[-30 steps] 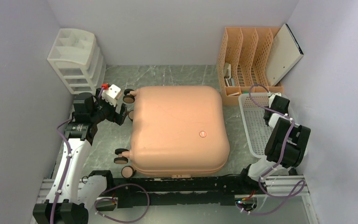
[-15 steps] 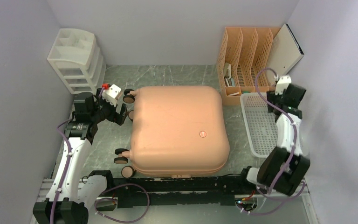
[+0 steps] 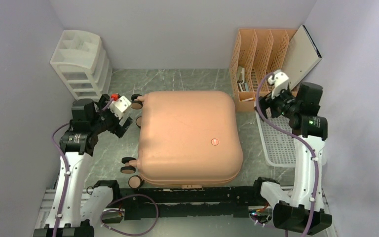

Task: Open, take out, and arrange the luggage
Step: Adjust the bin at the center of the board, then adjust the luggage at the center of the board.

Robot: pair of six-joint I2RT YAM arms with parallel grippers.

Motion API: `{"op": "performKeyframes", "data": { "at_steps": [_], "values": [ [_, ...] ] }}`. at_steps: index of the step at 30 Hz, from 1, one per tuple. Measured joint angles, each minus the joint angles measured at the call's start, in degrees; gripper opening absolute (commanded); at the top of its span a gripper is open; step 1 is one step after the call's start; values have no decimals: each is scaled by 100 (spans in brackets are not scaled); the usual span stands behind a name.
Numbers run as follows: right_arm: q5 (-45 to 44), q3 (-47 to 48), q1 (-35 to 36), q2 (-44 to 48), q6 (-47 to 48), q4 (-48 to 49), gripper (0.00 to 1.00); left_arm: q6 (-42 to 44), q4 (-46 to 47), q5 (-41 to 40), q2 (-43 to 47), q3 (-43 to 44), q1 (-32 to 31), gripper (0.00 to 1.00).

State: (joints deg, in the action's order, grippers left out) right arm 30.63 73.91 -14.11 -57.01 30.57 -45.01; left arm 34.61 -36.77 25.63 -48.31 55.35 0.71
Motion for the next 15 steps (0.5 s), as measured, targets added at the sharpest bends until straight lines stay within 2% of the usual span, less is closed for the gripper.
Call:
{"op": "performKeyframes", "data": {
  "at_steps": [7, 15],
  "values": [
    [376, -514, 509, 0, 514, -1005, 84, 798, -1137, 168, 212, 374, 0, 97],
    [-9, -1268, 1180, -11, 669, -1202, 83, 1091, -1606, 273, 437, 407, 0, 97]
  ]
}}
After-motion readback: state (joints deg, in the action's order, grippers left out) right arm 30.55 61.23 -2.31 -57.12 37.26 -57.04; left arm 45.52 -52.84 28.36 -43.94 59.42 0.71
